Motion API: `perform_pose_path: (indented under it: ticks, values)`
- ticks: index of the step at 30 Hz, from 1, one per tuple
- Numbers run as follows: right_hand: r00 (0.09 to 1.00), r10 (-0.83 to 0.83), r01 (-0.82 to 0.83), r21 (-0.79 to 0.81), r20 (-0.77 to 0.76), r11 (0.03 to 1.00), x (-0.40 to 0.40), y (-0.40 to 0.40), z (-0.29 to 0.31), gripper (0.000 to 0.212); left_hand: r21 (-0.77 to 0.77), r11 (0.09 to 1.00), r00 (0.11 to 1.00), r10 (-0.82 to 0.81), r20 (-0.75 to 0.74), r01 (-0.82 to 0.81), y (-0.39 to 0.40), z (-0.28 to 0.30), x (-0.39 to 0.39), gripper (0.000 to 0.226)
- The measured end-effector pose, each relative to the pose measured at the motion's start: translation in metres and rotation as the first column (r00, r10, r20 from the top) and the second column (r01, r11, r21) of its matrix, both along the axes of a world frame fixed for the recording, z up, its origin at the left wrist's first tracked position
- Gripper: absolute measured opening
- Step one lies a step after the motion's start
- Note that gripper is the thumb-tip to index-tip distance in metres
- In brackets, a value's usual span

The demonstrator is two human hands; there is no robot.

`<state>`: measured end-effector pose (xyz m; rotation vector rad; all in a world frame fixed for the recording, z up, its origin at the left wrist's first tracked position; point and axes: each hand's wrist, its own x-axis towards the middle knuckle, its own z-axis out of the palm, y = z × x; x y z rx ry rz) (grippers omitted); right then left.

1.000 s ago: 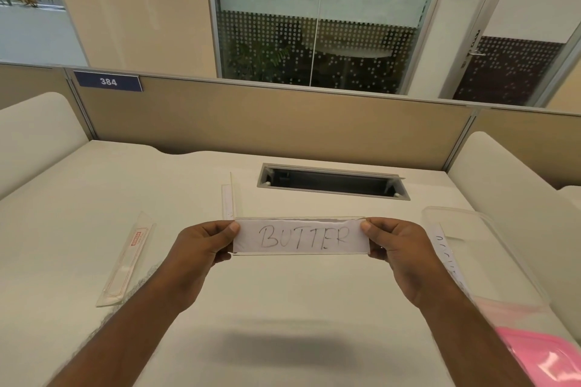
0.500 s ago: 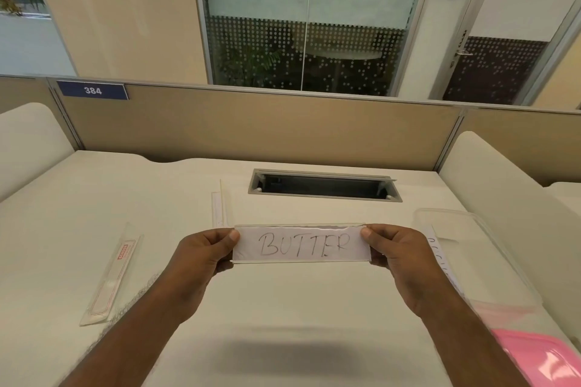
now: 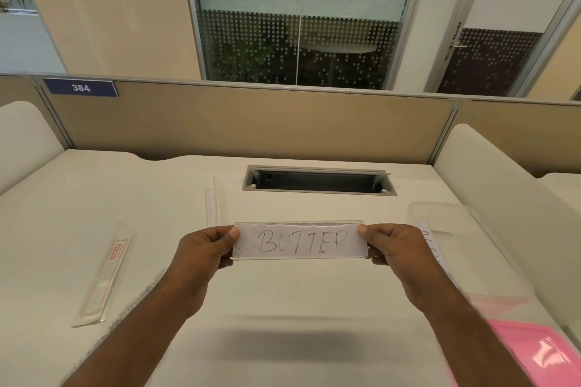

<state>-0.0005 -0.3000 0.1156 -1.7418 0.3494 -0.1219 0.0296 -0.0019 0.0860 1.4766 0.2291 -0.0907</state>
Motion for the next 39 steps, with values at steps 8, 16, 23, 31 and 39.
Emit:
perform_pose_path:
  ticks: [8,16,23,31,39]
  values:
    - [0.978,0.068,0.037,-0.489,0.195,0.872,0.009,-0.016,0.023,0.035,0.079,0.997,0.999,-0.013,0.033,0.011,-0.015,-0.005,0.005,0.014]
    - [0.699,0.561,-0.71,-0.341,-0.444,0.616,0.04,-0.026,0.043,0.035,0.094,0.993,0.995,-0.078,0.069,0.071,-0.042,-0.008,0.012,0.014]
    - [0.695,0.599,-0.707,-0.224,-0.398,0.671,0.042,-0.037,0.033,0.03,0.086,0.991,0.991,-0.113,0.068,0.107,-0.056,-0.009,0.018,0.014]
    - [0.774,0.515,-0.614,-0.239,-0.369,0.752,0.036,-0.069,0.024,0.03,0.468,0.883,0.971,-0.128,0.203,0.019,-0.082,-0.028,0.017,0.035]
    - [0.876,0.345,-0.426,-0.208,-0.335,0.88,0.017,-0.132,0.023,0.035,0.813,0.581,0.944,-0.286,0.165,0.034,-0.093,-0.105,0.021,0.059]
